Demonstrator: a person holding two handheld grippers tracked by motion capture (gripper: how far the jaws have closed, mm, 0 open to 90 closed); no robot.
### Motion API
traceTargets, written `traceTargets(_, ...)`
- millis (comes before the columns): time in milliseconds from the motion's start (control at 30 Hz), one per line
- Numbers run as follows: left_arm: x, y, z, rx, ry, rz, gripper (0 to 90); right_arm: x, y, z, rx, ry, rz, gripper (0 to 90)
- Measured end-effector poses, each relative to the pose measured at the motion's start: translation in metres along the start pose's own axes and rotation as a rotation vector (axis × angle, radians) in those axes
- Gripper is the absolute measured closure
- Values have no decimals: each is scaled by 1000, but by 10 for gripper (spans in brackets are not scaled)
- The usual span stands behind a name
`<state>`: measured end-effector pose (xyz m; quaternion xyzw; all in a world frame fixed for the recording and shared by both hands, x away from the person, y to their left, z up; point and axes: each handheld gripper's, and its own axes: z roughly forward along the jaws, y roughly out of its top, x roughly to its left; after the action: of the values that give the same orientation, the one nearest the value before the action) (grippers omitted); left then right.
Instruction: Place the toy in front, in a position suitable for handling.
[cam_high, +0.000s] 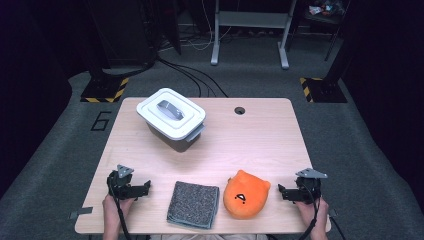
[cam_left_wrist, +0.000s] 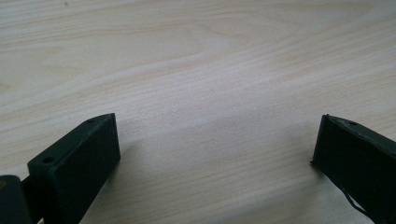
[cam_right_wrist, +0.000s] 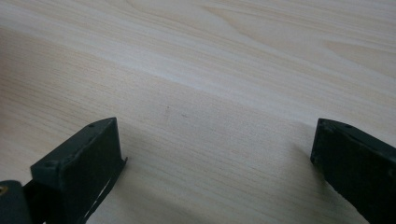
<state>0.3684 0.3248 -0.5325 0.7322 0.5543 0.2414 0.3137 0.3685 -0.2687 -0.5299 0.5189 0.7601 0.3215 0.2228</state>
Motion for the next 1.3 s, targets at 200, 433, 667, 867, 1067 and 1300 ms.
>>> traceTargets(200, 0, 0, 0, -1, -1, -1, 3, 0, 0, 0, -1, 1, 5, 9)
traceTargets(433, -1, 0, 0, -4, 2, -2, 3, 0, 0, 0, -1, 1, 5, 9)
traceTargets(667, -1, 0, 0, -3, 2, -2, 3, 1, 0, 0, -2, 2, 10, 9)
traceTargets(867, -1, 0, 0, -2, 1, -3, 3, 0, 0, 0, 1, 2, 5, 9)
traceTargets(1067, -1, 0, 1, -3, -1, -4, 3, 1, 0, 0, 0, -5, 18, 9)
traceTargets(1300, -1, 0, 1, -4, -1, -5, 4, 0, 2, 1, 10, -7, 19, 0)
